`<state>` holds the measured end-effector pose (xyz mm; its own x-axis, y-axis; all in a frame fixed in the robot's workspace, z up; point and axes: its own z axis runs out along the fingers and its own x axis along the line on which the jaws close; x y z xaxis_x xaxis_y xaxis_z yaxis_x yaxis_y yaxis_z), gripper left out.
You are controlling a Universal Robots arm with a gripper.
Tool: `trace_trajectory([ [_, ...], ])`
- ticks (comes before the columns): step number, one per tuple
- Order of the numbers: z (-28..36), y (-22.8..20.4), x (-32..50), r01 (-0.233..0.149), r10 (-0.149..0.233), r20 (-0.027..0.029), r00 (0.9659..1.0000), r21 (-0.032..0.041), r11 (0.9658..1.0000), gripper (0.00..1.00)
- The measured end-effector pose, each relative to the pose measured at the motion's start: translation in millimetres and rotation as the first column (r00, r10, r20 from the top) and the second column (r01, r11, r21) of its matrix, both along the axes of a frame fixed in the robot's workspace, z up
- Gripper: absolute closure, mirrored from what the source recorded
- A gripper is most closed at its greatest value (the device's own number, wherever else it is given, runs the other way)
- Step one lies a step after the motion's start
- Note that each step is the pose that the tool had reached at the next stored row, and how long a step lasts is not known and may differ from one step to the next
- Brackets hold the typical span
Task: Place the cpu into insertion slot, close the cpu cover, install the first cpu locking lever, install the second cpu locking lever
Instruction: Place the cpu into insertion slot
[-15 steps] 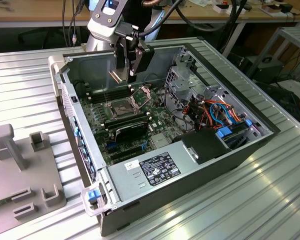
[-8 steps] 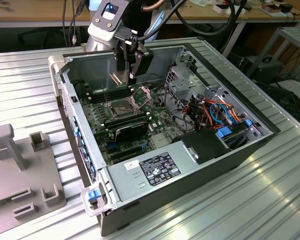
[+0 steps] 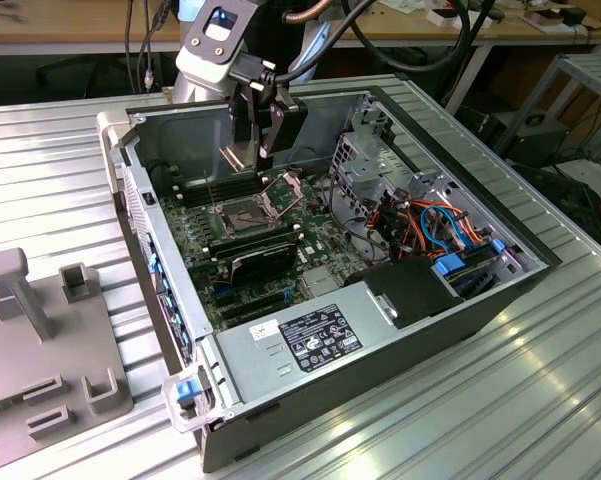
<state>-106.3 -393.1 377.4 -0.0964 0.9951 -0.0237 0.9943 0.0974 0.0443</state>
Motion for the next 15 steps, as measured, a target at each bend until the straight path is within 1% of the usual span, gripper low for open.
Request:
trace_trajectory([
  [9, -0.4, 0.0, 0.9, 0.003, -0.003, 0.0002, 1.0, 0.0004, 1.0, 0.45],
  [13, -0.8, 0.0, 1.6, 0.033, -0.033, 0.0, 0.9994, 0.0001, 0.9994, 0.45],
  [15, -0.7, 0.0, 1.8, 0.036, -0.036, -0.0001, 0.9994, 0.0, 0.9994, 0.45],
])
